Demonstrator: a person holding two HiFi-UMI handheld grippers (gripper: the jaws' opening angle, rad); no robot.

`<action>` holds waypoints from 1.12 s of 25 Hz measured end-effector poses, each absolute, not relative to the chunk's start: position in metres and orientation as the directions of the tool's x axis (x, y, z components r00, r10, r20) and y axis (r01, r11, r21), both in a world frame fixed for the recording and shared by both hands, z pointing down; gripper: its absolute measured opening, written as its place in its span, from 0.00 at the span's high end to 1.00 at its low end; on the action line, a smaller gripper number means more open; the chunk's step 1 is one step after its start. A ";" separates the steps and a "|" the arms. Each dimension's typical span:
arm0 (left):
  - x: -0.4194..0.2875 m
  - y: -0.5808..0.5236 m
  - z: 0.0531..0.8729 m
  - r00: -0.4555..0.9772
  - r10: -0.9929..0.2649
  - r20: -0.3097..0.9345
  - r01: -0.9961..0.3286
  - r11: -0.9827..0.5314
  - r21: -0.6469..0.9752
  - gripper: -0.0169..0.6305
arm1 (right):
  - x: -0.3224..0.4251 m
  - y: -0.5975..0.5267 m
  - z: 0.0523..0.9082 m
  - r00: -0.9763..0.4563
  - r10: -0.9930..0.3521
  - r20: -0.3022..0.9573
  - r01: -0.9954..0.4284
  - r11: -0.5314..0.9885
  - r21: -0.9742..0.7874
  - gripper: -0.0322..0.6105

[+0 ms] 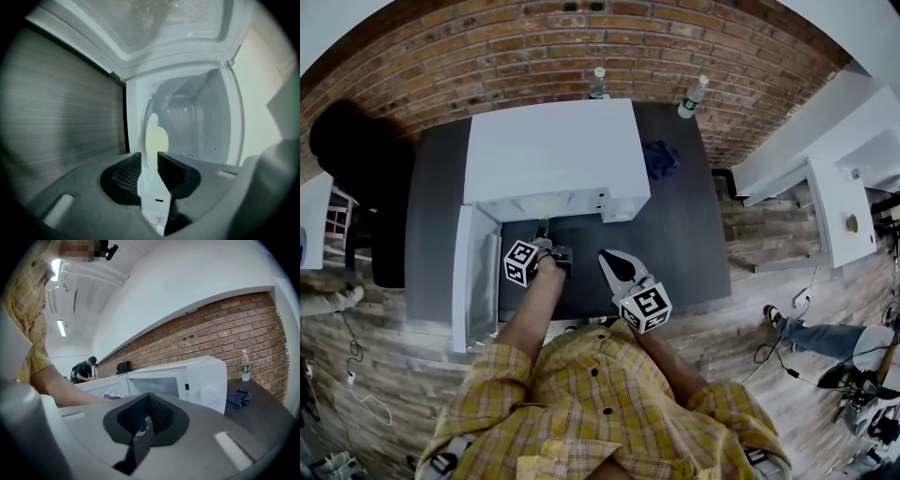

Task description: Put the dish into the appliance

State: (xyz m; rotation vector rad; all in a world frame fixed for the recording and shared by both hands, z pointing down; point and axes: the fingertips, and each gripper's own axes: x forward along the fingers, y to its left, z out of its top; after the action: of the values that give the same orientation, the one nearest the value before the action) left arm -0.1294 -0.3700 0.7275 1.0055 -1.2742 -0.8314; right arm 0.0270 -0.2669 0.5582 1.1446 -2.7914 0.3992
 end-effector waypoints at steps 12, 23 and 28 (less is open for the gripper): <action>-0.125 -0.326 0.686 0.198 -0.943 0.268 -0.073 0.259 0.963 0.95 | 0.012 -0.233 0.550 -0.712 -0.679 0.182 -0.702 0.690 -0.174 0.94; -0.122 -0.288 0.641 0.249 -0.957 0.152 -0.085 0.135 0.987 0.97 | 0.016 -0.218 0.550 -0.688 -0.706 0.171 -0.726 0.660 -0.194 0.94; -0.116 -0.275 0.625 0.286 -0.951 0.117 -0.157 0.074 0.985 0.97 | 0.015 -0.219 0.550 -0.680 -0.715 0.161 -0.732 0.650 -0.207 0.94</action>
State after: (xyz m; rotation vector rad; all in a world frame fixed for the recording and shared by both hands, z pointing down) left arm -0.1158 -0.2752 0.6251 1.3670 -1.1304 -0.8446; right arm 0.0151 -0.2189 0.5496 1.2266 -2.7940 0.3943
